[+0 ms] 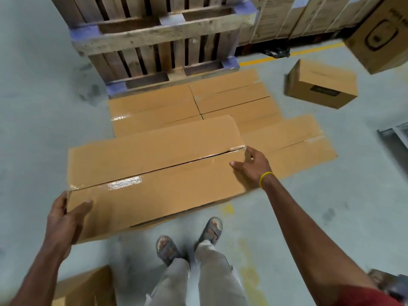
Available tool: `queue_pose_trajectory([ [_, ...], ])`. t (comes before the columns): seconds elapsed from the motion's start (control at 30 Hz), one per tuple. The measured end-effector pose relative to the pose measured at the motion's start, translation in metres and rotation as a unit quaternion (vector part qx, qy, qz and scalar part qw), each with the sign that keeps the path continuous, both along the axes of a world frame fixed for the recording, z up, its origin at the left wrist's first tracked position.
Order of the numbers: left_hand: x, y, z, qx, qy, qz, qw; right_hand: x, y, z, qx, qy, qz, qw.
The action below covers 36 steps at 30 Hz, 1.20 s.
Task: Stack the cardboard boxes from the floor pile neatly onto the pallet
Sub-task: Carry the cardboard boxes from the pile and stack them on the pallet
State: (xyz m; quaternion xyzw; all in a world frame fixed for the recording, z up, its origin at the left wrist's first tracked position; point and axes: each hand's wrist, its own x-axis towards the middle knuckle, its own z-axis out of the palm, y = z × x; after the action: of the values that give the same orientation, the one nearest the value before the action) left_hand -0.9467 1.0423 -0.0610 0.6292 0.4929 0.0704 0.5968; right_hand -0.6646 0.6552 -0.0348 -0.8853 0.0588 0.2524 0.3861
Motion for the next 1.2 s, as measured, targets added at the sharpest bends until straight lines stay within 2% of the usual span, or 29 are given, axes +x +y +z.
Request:
queue_pose_trajectory([
  [0.27, 0.004, 0.01, -0.113, -0.016, 0.051, 0.013, 0.998, 0.032, 0.002, -0.12, -0.048, 0.021, 0.036, 0.998],
  [0.63, 0.01, 0.016, -0.213, -0.041, 0.019, 0.017, 0.999, 0.06, 0.006, -0.193, -0.081, 0.015, 0.008, 0.997],
  [0.8, -0.004, 0.026, -0.242, -0.079, -0.011, 0.064, 0.995, 0.053, -0.001, -0.204, -0.083, 0.02, -0.004, 0.996],
  [0.93, -0.029, 0.033, -0.272, -0.086, 0.008, 0.071, 0.994, 0.046, -0.007, -0.212, -0.09, 0.014, -0.015, 0.996],
  [1.1, -0.019, -0.005, -0.239, -0.097, -0.015, 0.024, 0.995, 0.039, -0.016, -0.216, -0.099, 0.014, -0.021, 0.995],
  [1.2, -0.014, -0.015, -0.241, -0.099, -0.002, 0.045, 0.994, 0.034, -0.021, -0.219, -0.108, 0.013, -0.017, 0.994],
])
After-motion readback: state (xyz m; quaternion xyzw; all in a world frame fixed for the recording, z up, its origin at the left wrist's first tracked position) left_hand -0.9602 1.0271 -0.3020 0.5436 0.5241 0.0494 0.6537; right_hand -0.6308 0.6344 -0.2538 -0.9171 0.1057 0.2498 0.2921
